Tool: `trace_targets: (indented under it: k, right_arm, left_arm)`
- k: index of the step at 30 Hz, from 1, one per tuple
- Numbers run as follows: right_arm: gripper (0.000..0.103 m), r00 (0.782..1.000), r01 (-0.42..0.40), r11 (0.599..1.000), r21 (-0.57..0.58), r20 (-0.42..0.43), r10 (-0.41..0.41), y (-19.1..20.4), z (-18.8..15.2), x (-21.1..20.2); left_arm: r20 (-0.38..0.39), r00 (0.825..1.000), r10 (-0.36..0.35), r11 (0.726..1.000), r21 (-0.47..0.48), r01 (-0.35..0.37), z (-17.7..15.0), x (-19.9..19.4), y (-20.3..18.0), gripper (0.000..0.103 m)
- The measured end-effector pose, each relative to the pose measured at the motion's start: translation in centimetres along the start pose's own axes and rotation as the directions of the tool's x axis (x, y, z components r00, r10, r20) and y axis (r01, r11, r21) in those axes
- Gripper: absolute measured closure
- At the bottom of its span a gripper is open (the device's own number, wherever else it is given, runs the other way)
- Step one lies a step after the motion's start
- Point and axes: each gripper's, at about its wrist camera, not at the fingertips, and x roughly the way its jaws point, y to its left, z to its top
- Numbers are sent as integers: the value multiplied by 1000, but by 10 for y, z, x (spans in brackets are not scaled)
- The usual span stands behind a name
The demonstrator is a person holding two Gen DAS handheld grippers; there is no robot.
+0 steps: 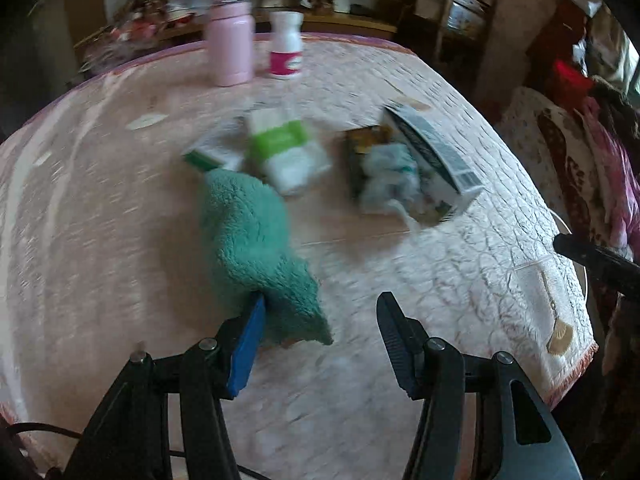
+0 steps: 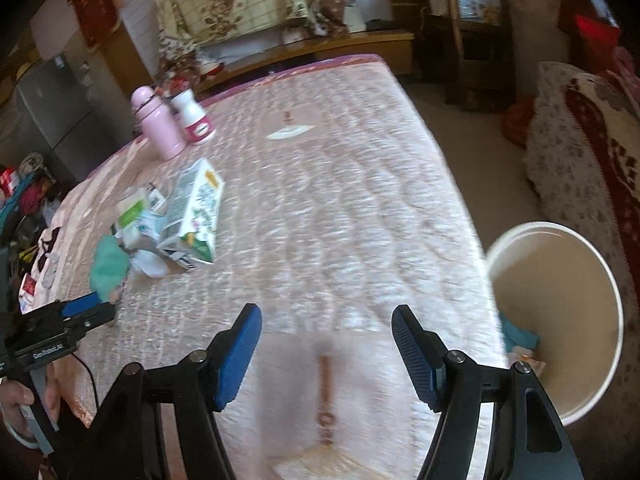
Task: Collect trash
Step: 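Grasp the green sock with the left tool while the right tool grasps the white milk carton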
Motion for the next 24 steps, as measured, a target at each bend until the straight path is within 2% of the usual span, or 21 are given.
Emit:
trace_targets:
  k: [2,4,8,10,11,15,21,24]
  right_arm:
    - [32,1000,-19,1000,-10,-6,19,9,2,5]
    - [32,999,-46,999,-25,-12,46,22,6,12]
    - [32,996,-89,994,-59,-24,87,49,16,21]
    - [32,995,-102,990,-93,-24,100,64,21,23]
    - [32,994,-108,988,-110,-24,106,72,23,24]
    - [32,992,-125,980,-153,-18,124,93,34,30]
    - [32,995,-103,980,-167,-18,102,110,59,49]
    - [32,995,-95,980,-172,-37,89,117,72,67]
  left_arm:
    - [11,1000,-18,1000,-16,19,-4,-12,10,45]
    - [21,999,-27,999,-24,27,-5,-18,15,40]
    - [60,998,-17,999,-34,19,-1,-24,18,36]
    - [85,996,-18,998,-65,23,0,-25,23,24]
    - [92,996,-22,997,-75,29,3,-23,26,23]
    - [85,996,-18,996,-82,25,13,-10,26,23]
    - [87,996,23,998,-67,-17,25,11,21,23]
    - [77,997,20,997,-70,-14,27,18,24,23]
